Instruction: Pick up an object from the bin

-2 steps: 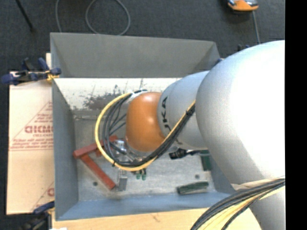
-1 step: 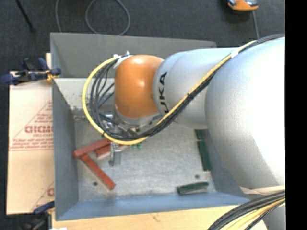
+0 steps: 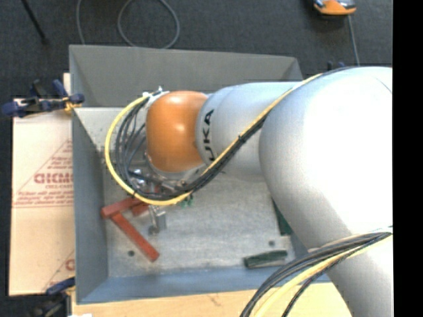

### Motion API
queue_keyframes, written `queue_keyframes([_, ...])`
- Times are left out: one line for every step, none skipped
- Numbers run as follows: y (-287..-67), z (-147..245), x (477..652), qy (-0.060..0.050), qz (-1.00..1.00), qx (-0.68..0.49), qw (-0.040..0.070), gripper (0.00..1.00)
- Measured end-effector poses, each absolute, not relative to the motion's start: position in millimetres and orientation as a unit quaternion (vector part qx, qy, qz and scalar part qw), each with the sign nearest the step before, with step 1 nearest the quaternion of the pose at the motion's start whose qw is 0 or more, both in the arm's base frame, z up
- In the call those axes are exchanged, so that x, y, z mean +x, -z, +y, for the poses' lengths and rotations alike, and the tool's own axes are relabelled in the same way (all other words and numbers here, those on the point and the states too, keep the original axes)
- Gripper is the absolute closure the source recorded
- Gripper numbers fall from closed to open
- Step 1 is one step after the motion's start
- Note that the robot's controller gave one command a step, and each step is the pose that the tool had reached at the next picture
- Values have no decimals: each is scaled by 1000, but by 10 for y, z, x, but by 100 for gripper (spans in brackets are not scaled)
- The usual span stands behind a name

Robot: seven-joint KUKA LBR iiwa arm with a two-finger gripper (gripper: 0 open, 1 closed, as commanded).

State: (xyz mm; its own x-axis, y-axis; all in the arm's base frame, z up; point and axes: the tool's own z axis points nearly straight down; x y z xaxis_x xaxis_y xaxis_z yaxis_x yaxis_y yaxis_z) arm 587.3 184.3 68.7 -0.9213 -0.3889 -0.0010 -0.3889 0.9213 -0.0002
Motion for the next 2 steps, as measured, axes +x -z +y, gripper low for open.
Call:
queue_keyframes([-713, 1901, 6124, 0, 979, -204, 4, 0])
queue_keyframes([-707, 1897, 6110, 0, 979, -204, 2, 100])
